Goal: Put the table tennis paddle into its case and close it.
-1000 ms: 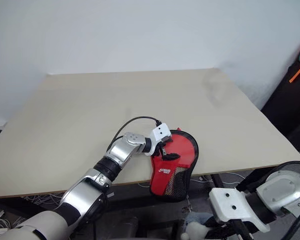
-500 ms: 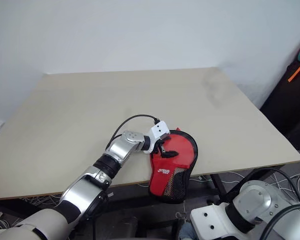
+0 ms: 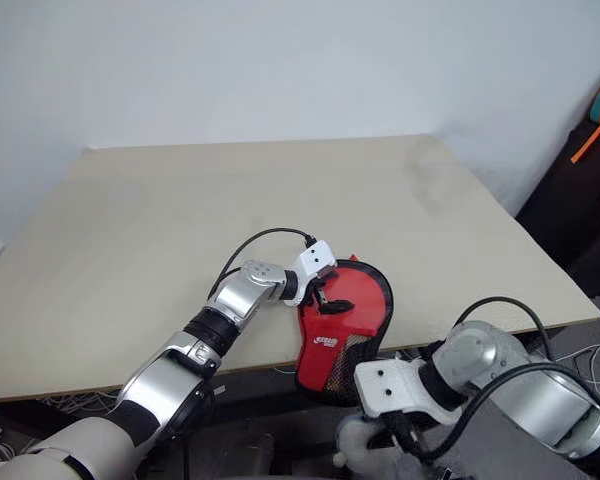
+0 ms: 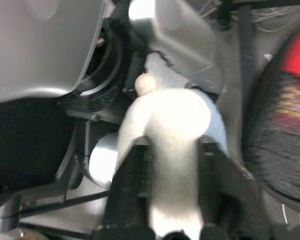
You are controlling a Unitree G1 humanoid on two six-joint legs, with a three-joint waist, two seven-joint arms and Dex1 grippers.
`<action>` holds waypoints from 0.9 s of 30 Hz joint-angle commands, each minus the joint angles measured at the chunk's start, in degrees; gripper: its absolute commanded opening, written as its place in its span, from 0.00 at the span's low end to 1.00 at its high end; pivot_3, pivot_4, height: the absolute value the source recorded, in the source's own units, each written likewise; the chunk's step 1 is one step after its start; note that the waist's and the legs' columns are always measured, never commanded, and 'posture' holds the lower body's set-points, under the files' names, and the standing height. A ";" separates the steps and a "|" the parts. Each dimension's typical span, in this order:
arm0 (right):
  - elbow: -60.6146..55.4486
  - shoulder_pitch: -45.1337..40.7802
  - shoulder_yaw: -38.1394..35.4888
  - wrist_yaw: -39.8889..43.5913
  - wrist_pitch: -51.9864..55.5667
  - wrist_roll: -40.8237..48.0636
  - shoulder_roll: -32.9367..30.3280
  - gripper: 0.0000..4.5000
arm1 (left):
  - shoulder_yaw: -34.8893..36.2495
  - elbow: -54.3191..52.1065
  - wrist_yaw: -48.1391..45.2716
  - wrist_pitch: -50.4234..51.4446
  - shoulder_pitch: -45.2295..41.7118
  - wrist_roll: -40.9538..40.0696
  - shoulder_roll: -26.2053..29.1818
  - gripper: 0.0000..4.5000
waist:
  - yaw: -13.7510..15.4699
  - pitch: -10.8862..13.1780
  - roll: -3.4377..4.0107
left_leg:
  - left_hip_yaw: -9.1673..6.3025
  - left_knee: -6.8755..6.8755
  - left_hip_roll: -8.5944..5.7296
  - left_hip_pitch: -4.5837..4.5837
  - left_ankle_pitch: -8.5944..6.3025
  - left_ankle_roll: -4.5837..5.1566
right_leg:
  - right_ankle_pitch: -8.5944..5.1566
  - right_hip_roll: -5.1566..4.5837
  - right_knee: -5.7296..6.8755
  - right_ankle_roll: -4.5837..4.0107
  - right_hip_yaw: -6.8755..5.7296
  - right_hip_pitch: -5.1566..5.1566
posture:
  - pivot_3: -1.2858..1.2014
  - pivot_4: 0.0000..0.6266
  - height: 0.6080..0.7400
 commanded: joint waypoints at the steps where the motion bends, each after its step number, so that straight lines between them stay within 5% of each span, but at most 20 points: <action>1: -0.04 -1.57 -2.08 0.14 0.98 1.95 0.02 0.59 | -1.09 3.01 0.91 0.98 0.60 2.79 1.10 1.00 | 0.01 0.00 0.00 | 0.00 0.00 0.00 0.00 0.00 0.00 | 0.00 0.00 0.00 0.00 0.00 0.00 | 0.52 0.00 0.88; 6: -0.01 -4.44 -4.30 -0.28 3.98 4.61 0.05 0.99 | -0.97 3.81 0.93 0.34 0.05 2.82 1.02 1.00 | -0.01 0.00 0.01 | 0.00 0.00 0.00 0.00 0.00 0.00 | 0.00 -0.01 0.00 0.00 0.00 -0.01 | 0.52 0.00 0.88; 10: -2.37 0.69 -8.80 -5.44 5.82 5.87 -0.26 0.99 | -0.64 4.81 0.93 -0.21 -0.61 2.74 1.13 1.00 | 0.07 -0.01 -0.05 | -0.01 0.00 0.00 -0.01 0.00 0.00 | 0.00 -0.02 0.00 0.00 -0.01 -0.01 | 0.52 0.00 0.88; 14: 9.46 5.75 -9.76 -10.09 -3.33 0.08 2.30 0.99 | -0.05 4.97 0.75 -0.80 -0.97 2.50 1.64 1.00 | -0.06 -0.06 -0.18 | 0.02 0.00 -0.01 -0.01 0.00 0.00 | 0.00 -0.02 -0.01 0.01 0.00 0.01 | 0.52 0.00 0.88; 27: 39.04 -11.87 -16.92 -24.26 0.54 1.23 23.47 0.99 | 7.73 -17.47 -6.10 6.95 2.06 -5.28 11.46 1.00 | -0.48 0.51 0.13 | 0.27 0.00 0.04 -0.21 0.04 -0.01 | 0.08 0.11 0.38 0.02 0.15 -0.33 | 0.52 0.00 0.88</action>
